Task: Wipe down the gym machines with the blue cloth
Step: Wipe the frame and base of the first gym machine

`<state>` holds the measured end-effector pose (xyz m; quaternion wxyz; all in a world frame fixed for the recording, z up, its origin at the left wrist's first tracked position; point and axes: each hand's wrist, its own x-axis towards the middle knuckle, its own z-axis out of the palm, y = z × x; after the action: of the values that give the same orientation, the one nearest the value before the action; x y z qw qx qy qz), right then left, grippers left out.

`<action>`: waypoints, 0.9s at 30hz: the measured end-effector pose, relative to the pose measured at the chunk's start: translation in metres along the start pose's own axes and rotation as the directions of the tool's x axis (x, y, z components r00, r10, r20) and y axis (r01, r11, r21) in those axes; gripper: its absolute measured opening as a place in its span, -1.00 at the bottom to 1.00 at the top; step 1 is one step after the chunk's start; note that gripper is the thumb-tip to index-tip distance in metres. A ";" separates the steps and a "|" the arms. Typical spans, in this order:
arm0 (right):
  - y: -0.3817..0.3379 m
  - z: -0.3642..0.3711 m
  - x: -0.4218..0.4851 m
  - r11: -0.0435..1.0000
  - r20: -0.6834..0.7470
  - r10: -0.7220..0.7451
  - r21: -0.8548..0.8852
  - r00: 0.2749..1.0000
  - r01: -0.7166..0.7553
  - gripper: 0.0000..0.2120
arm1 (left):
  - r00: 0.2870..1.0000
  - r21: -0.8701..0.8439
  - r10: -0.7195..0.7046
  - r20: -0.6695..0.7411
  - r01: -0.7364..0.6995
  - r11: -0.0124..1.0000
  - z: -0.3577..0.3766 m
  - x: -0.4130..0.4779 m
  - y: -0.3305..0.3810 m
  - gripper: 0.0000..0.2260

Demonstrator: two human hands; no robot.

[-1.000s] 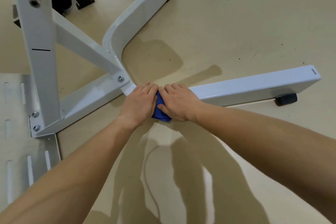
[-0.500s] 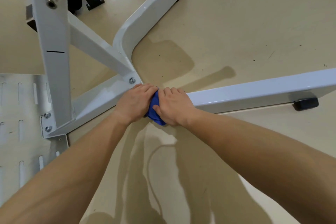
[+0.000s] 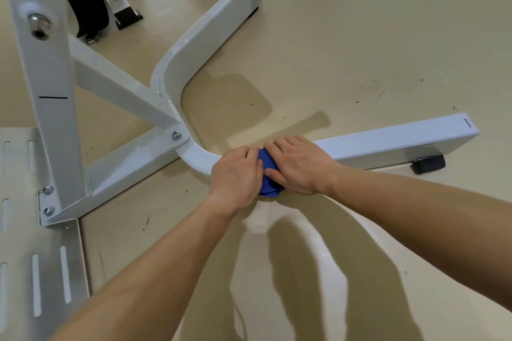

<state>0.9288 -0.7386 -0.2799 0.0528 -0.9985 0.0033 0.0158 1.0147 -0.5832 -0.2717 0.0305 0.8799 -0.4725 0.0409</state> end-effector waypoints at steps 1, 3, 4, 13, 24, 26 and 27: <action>0.009 -0.001 -0.006 1.000 0.009 0.007 -0.003 1.000 -0.007 -0.53 | 1.000 -0.013 -0.014 0.015 0.014 1.000 0.002 0.003 0.008 -0.87; 0.028 -0.002 -0.018 0.999 0.023 0.030 -0.010 0.999 -0.030 -0.49 | 1.000 -0.025 -0.013 0.010 0.013 1.000 0.008 0.011 0.022 -0.85; 0.036 -0.003 -0.023 0.999 0.027 0.042 -0.016 0.999 -0.041 -0.47 | 1.000 -0.022 -0.005 0.009 0.006 1.000 0.010 0.015 0.028 -0.85; 0.003 0.004 -0.009 0.992 0.001 0.091 -0.084 0.996 -0.090 -0.45 | 0.992 -0.011 0.077 0.096 -0.076 0.997 0.001 0.010 -0.013 -0.73; 0.016 0.002 -0.012 0.996 -0.001 0.001 -0.085 1.000 -0.001 -0.47 | 0.996 -0.085 -0.015 0.087 0.022 0.996 0.001 0.002 0.002 -0.73; 0.039 0.001 -0.027 0.995 -0.001 0.013 -0.095 1.000 -0.013 -0.46 | 0.995 -0.118 -0.032 0.089 0.043 0.992 0.005 0.012 0.029 -0.74; 0.052 0.000 -0.036 0.995 -0.008 0.025 -0.094 1.000 -0.026 -0.45 | 0.995 -0.129 -0.041 0.086 0.051 0.990 0.006 0.019 0.044 -0.75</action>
<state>0.8923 -0.7901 -0.2845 0.0057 -0.9998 0.0155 0.0134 0.9885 -0.6242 -0.2756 0.0697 0.8875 -0.4546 -0.0276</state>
